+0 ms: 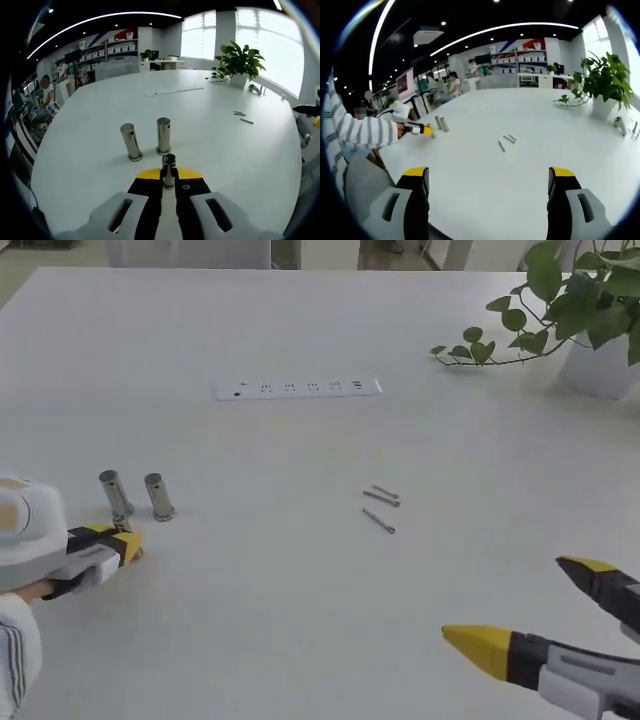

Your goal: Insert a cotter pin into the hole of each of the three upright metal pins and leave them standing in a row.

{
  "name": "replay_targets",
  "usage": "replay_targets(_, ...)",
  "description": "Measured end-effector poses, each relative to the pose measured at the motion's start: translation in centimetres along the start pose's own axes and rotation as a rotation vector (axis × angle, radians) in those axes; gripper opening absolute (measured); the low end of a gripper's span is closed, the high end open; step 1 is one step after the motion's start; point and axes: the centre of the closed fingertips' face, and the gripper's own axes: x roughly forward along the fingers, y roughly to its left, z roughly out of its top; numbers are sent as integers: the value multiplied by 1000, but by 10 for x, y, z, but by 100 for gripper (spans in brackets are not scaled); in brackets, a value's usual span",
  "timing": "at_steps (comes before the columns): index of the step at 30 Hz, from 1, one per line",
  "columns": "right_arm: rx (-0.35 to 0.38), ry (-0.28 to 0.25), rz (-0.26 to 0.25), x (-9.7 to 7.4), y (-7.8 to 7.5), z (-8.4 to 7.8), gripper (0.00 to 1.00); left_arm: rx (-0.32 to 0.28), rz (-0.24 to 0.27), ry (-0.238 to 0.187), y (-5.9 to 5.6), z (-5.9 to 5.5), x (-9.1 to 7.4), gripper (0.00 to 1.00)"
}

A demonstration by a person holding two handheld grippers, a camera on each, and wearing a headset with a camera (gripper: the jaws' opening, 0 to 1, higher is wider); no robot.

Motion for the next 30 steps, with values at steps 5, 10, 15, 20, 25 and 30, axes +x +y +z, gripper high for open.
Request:
replay_targets(5, -2, -6, 15, 1, 1, 0, 100, -1, 9, -12, -12, 3, -8, 7)
replay_targets(10, -8, -9, 37, 4, 5, 0, 100, 6, 13, -15, -24, 4, -13, 7)
replay_targets(15, -18, -9, 58, 5, 7, 2, 100, 7, 18, -13, -34, 4, -18, 7)
replay_targets(20, -22, -11, 68, 7, 5, 4, 100, -1, 13, -18, -48, 2, -22, 7)
replay_targets(25, -26, -11, 76, 9, 6, 4, 100, -19, 3, -15, -59, -1, -21, 7)
replay_targets(30, -24, -17, 82, 10, 8, 5, 100, -32, 6, -8, -66, -5, -21, 7)
